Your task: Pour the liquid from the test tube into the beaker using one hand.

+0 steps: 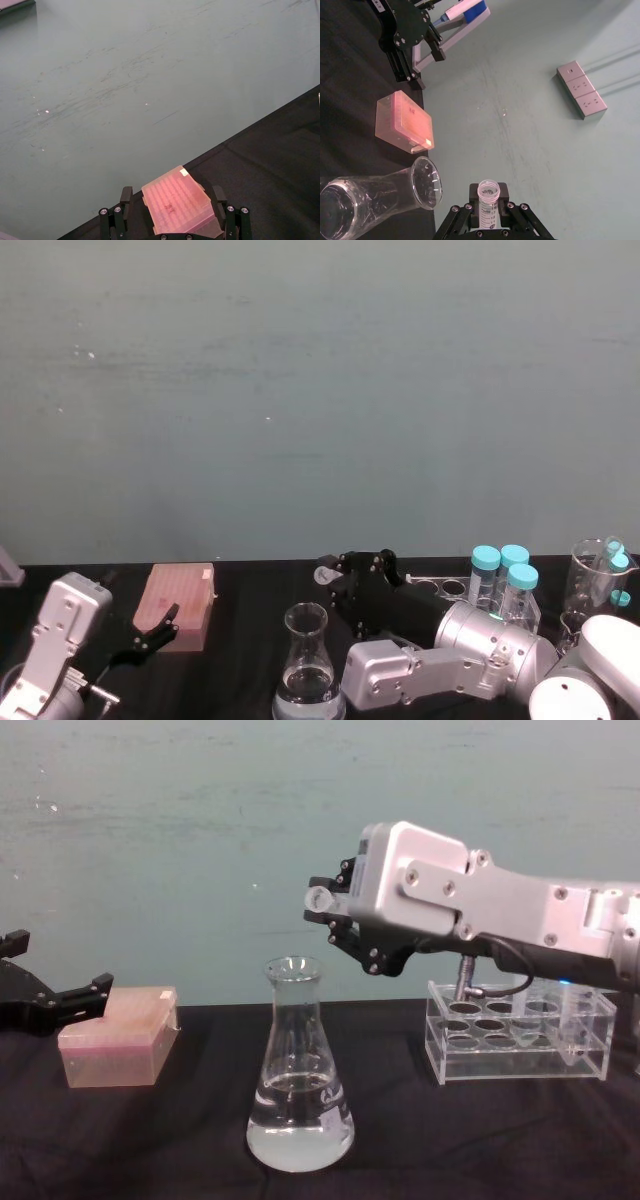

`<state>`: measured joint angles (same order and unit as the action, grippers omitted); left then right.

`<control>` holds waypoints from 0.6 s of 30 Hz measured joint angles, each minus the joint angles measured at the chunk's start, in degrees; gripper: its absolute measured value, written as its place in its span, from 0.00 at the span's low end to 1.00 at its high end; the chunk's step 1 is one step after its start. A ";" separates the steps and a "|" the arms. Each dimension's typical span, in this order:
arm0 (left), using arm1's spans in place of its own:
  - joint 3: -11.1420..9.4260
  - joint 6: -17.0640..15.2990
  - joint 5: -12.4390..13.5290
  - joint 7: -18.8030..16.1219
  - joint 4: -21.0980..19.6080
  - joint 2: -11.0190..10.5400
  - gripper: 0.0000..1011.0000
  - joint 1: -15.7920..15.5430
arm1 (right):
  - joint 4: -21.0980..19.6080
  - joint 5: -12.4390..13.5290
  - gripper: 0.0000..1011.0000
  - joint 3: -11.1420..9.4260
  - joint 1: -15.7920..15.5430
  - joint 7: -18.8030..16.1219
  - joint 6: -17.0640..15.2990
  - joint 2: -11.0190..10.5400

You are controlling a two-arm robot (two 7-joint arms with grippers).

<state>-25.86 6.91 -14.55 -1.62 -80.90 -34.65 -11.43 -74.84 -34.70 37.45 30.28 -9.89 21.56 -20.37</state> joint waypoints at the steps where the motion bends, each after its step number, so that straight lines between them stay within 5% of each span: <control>1: 0.00 0.00 0.00 0.00 0.00 0.00 0.99 0.00 | -0.05 -0.23 0.21 0.10 0.02 0.14 0.02 -0.05; 18: 0.00 0.00 0.00 0.00 0.00 0.00 0.99 0.00 | -1.01 -4.60 0.21 1.42 0.49 2.96 -0.65 -0.92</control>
<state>-25.86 6.91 -14.55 -1.62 -80.90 -34.65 -11.43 -75.85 -39.30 38.87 30.77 -6.93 20.91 -21.29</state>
